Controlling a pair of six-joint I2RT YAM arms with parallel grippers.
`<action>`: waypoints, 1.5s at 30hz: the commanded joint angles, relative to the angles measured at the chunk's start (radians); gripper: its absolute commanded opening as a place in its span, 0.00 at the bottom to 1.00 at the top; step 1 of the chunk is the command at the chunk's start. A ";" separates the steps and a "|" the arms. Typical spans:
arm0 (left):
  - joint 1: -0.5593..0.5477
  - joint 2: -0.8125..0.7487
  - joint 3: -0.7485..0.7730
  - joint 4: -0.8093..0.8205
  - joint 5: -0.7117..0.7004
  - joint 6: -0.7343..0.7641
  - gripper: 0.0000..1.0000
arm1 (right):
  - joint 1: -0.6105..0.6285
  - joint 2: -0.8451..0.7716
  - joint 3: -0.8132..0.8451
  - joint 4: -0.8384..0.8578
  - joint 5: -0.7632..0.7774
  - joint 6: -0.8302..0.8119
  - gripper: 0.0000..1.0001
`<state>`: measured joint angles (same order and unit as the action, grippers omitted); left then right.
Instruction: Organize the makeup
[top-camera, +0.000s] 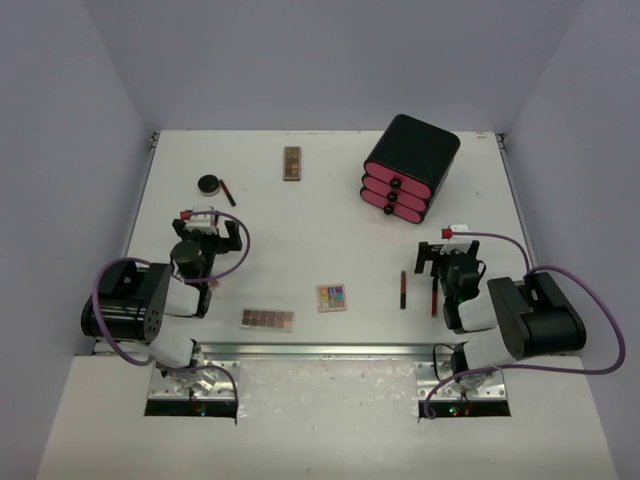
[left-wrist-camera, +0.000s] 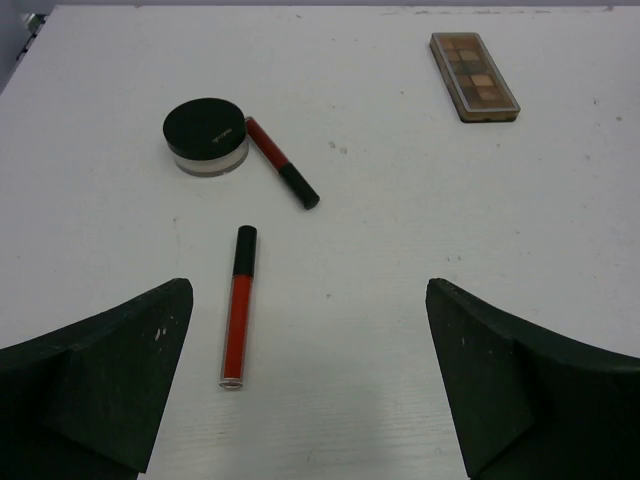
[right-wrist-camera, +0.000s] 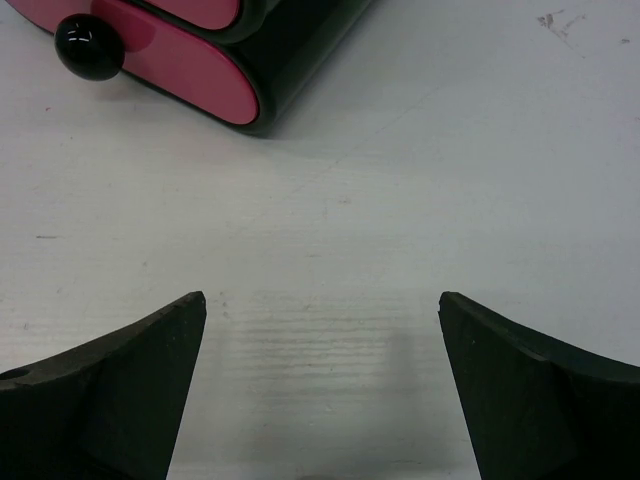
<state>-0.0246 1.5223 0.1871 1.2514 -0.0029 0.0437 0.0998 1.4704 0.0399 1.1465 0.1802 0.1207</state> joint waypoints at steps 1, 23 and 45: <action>0.005 -0.007 0.017 0.043 0.007 -0.013 1.00 | -0.006 -0.008 0.000 0.030 0.050 0.008 0.99; -0.611 0.107 1.114 -1.173 0.232 0.148 0.76 | -0.006 -0.150 1.098 -1.200 -0.077 0.221 0.96; -0.770 0.647 1.641 -1.224 -0.088 0.063 0.46 | -0.017 0.473 1.614 -1.367 0.067 0.253 0.71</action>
<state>-0.7871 2.1402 1.7657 -0.0285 -0.0025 0.1151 0.0872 1.9377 1.6405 -0.2033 0.2266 0.3483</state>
